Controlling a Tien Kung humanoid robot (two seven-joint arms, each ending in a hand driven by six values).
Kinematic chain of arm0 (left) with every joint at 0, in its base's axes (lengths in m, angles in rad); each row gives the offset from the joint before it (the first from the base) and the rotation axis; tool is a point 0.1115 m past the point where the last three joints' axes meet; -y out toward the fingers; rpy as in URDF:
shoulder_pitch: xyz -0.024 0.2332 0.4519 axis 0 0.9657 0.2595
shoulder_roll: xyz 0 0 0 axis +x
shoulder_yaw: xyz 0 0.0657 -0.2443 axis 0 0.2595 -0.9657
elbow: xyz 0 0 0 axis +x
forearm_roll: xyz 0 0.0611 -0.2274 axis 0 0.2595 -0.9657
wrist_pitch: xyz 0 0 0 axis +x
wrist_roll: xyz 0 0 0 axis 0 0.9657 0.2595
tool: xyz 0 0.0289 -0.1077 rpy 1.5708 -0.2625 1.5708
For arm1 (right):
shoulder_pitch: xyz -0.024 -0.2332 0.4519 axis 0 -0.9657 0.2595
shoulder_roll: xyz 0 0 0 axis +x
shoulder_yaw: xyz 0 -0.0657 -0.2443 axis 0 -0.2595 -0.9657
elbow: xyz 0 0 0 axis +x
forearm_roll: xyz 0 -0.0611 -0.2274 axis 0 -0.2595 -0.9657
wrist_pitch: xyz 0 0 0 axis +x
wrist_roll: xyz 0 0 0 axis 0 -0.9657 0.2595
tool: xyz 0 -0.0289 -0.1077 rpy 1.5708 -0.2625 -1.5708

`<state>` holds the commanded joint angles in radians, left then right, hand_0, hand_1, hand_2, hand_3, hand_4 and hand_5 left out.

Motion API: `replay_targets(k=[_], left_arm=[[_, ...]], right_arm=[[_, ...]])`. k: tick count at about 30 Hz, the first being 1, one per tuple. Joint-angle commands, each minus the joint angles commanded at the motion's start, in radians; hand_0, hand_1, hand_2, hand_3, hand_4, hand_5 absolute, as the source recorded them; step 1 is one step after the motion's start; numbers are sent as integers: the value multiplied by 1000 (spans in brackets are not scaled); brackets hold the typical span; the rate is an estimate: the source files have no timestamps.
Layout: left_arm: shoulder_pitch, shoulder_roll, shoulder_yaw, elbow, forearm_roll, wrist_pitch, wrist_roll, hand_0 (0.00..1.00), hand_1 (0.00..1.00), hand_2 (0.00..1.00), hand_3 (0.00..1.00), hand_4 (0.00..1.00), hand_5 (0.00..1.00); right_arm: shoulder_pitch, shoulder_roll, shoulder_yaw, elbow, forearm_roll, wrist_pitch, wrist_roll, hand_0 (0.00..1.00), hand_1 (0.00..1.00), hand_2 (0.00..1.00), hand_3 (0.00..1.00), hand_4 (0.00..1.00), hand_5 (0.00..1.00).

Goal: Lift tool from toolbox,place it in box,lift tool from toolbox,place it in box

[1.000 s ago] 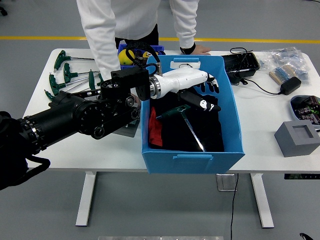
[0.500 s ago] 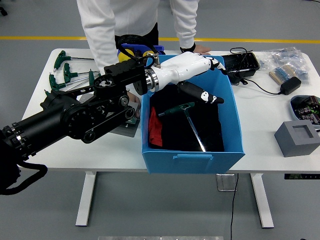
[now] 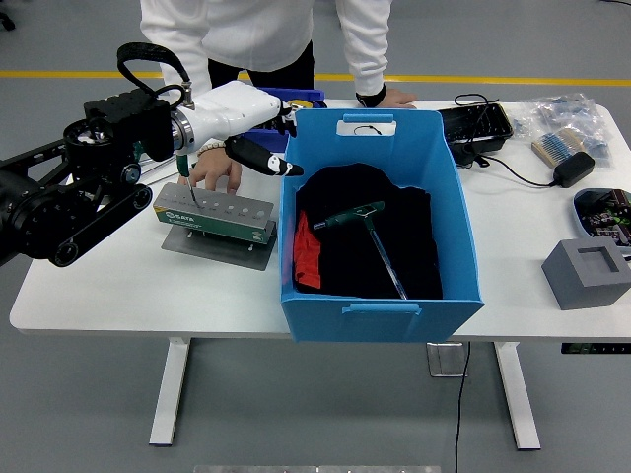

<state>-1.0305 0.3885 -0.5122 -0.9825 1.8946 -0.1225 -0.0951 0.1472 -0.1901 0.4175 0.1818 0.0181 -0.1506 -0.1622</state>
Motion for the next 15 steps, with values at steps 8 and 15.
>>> replay_targets(k=[8,15], left_arm=[[-22,33,92,91,20,-24,2,663,685,678,659,913,834],[-27,41,155,122,5,-50,0,696,694,680,640,917,844]], right_arm=[[5,-1,-5,0,7,0,1,694,690,757,582,815,690],[6,-1,-2,-2,14,0,2,694,688,756,581,815,689]])
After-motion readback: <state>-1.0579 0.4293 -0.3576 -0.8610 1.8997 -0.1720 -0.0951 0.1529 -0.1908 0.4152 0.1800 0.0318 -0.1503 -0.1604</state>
